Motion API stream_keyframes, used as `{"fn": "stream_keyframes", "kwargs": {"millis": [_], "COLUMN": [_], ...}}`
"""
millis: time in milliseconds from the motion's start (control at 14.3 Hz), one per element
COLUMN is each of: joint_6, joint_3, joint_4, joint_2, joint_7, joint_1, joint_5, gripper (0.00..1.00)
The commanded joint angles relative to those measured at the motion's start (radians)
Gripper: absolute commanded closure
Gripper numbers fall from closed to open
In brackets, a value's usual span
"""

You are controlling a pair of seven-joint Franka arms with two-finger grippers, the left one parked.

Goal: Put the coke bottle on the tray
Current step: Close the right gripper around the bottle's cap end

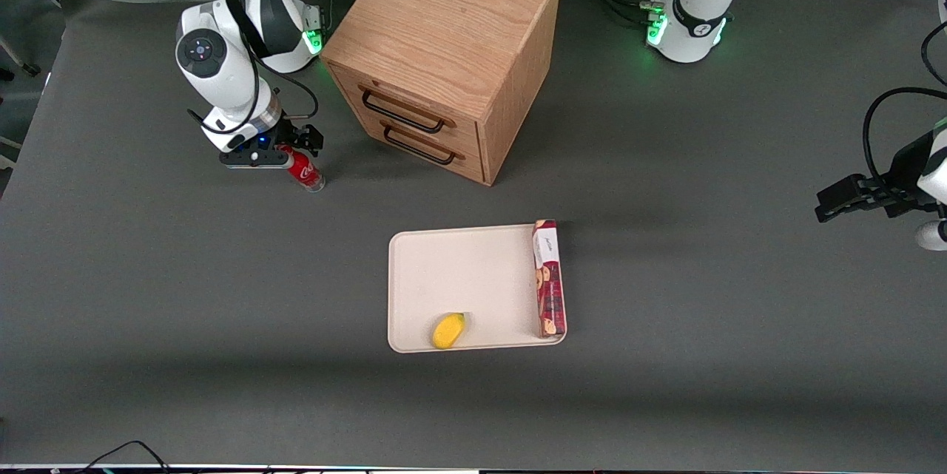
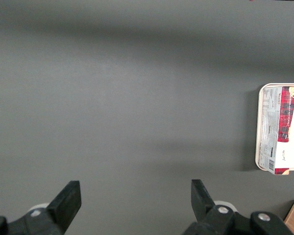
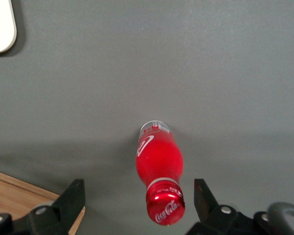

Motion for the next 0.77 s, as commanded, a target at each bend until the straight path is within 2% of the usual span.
{"fn": "stream_keyframes", "kwargs": {"millis": [0,140,558,628,698], "joint_6": [-0.001,-0.003,-0.003,-0.004,-0.016], "joint_3": [0.003,0.003,0.000,0.000,0.000], "joint_4": [-0.020,-0.020,-0.023,-0.022,-0.017], "joint_2": [-0.048,-0.050,-0.048,-0.048,-0.051], "joint_7": [-0.002,-0.007,-0.038,-0.039,-0.044], "joint_1": [-0.004,-0.004,-0.012,-0.012,-0.012], "joint_5": [0.004,0.004,0.002,0.002,0.002], "gripper": [0.02,0.12,0.86,0.96,1.00]}}
